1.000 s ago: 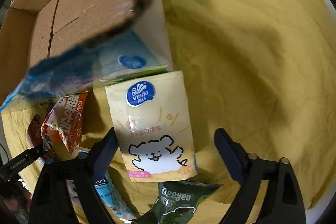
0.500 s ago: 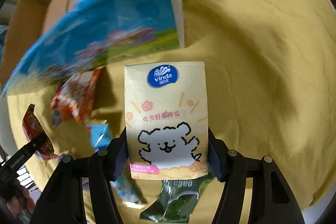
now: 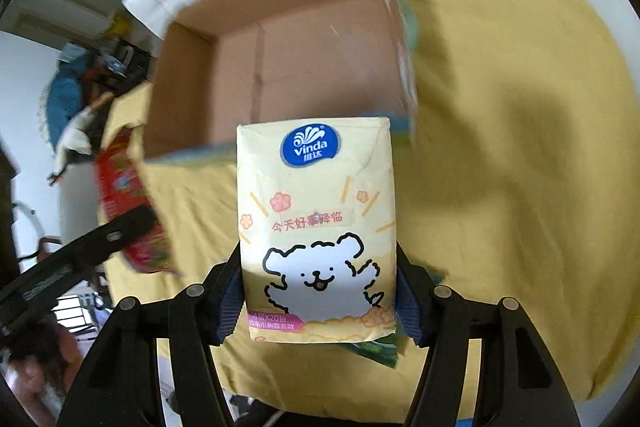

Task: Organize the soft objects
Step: 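Carry both packs into the box and open both tools to release them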

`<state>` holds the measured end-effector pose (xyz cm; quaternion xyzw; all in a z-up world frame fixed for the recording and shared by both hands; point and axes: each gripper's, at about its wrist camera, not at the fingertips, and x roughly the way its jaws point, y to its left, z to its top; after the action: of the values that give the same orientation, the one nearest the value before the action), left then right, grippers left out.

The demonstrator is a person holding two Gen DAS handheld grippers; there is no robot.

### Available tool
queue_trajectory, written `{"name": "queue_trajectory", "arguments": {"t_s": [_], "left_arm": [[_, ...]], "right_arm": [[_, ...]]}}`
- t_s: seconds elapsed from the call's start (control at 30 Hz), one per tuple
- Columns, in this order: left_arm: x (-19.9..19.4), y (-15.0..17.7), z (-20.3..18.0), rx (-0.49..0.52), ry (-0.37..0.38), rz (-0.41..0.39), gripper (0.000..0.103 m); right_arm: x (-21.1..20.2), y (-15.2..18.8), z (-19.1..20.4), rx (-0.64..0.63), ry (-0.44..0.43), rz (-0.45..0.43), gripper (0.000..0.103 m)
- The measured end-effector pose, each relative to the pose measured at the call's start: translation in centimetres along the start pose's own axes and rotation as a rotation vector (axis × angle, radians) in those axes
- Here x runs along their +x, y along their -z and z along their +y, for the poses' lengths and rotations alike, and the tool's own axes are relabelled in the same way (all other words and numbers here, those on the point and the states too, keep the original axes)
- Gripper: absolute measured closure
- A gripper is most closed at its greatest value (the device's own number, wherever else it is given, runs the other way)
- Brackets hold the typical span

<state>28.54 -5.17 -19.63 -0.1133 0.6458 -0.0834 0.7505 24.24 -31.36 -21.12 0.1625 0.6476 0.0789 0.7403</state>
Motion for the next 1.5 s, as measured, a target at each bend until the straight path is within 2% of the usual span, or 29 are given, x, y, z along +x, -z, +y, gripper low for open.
{"name": "queue_trajectory", "arguments": {"t_s": [0.1, 0.2, 0.33, 0.53, 0.6, 0.87, 1.0, 1.13, 1.23, 1.37, 1.47, 1.5], "left_arm": [[0.6, -4.5, -0.9, 0.026, 0.015, 0.0, 0.059], [3.1, -9.3, -0.1, 0.032, 0.027, 0.037, 0.059], [7.8, -14.1, 0.7, 0.039, 0.029, 0.091, 0.059], [13.9, -18.3, 1.5, 0.038, 0.051, 0.18, 0.059], [15.2, -19.2, 1.4, 0.034, 0.046, 0.195, 0.059], [19.2, -21.6, 0.6, 0.075, 0.069, 0.246, 0.059], [20.3, -22.0, 0.1, 0.095, 0.054, 0.26, 0.058], [20.7, -22.4, 0.2, 0.075, 0.049, 0.28, 0.057], [20.5, -22.5, 0.0, 0.096, 0.01, 0.269, 0.046], [19.2, -21.7, 0.4, 0.103, -0.022, 0.234, 0.037], [18.2, -20.6, 1.0, 0.111, -0.047, 0.21, 0.027], [17.7, -20.1, 1.4, 0.104, -0.045, 0.207, 0.019]], "right_arm": [[0.0, -3.8, 1.0, -0.022, 0.023, -0.053, 0.037], [0.5, -8.5, 2.6, -0.036, 0.075, -0.084, 0.037], [2.6, -13.9, 4.0, -0.032, 0.115, -0.075, 0.037], [12.7, -19.3, 6.2, -0.031, 0.17, -0.024, 0.037], [14.2, -18.8, 5.8, -0.031, 0.178, -0.017, 0.037], [19.0, -21.6, 4.6, -0.023, 0.216, 0.009, 0.037], [20.4, -22.5, 4.8, -0.029, 0.218, 0.022, 0.037], [20.4, -22.6, 4.8, -0.015, 0.208, 0.023, 0.036], [20.5, -23.0, 4.8, -0.023, 0.226, 0.02, 0.035], [19.2, -21.4, 6.0, -0.047, 0.262, 0.013, 0.034], [18.5, -20.3, 6.8, -0.046, 0.269, 0.019, 0.025], [18.3, -20.0, 7.0, -0.046, 0.268, 0.015, 0.015]]}}
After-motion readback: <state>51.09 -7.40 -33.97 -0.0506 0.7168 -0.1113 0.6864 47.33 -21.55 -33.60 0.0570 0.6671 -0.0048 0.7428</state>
